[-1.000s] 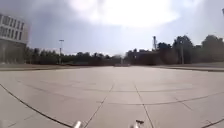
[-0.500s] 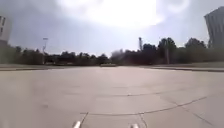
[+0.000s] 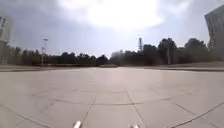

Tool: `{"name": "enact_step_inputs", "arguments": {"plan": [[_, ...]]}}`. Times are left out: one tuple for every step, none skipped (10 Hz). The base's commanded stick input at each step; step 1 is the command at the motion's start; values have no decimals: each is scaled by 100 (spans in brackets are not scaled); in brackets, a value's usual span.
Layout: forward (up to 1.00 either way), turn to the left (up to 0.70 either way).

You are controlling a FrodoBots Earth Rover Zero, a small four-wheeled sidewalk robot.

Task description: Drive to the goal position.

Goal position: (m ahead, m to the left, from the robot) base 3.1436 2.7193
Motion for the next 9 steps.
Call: {"name": "enact_step_inputs", "arguments": {"plan": [[70, -1], [70, -1], [70, -1], [70, -1], [70, -1], [70, -1], [70, -1], [70, -1], [70, -1]]}}
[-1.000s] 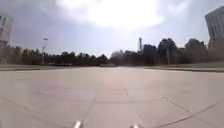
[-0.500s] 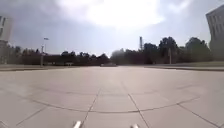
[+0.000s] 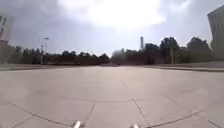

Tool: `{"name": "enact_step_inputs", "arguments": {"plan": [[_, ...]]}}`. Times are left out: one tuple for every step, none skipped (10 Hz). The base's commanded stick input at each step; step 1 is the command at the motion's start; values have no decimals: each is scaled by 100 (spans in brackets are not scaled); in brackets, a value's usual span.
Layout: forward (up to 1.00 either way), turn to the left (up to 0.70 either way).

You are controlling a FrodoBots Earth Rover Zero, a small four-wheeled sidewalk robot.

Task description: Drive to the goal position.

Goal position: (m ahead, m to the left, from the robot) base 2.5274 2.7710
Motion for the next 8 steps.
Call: {"name": "enact_step_inputs", "arguments": {"plan": [[70, -1], [70, -1], [70, -1], [70, -1], [70, -1], [70, -1], [70, -1], [70, -1]]}}
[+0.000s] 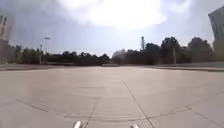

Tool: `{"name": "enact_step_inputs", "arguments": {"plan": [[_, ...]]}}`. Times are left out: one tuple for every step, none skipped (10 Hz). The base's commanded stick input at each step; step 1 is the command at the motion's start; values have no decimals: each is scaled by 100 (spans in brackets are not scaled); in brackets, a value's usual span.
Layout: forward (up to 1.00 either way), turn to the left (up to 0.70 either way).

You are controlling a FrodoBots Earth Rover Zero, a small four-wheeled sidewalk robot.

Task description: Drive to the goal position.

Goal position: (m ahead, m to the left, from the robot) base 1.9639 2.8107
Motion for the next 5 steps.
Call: {"name": "enact_step_inputs", "arguments": {"plan": [[70, -1], [70, -1], [70, -1], [70, -1], [70, -1]]}}
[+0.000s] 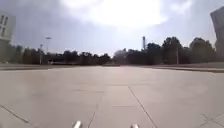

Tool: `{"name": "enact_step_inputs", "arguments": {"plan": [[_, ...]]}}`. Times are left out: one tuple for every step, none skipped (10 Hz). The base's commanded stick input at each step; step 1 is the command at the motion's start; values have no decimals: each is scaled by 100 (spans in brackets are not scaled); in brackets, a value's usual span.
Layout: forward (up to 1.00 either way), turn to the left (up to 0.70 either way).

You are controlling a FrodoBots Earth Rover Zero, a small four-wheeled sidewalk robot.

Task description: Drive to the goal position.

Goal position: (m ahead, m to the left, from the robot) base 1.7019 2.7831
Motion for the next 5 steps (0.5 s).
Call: {"name": "enact_step_inputs", "arguments": {"plan": [[70, -1], [70, -1], [70, -1], [70, -1], [70, -1]]}}
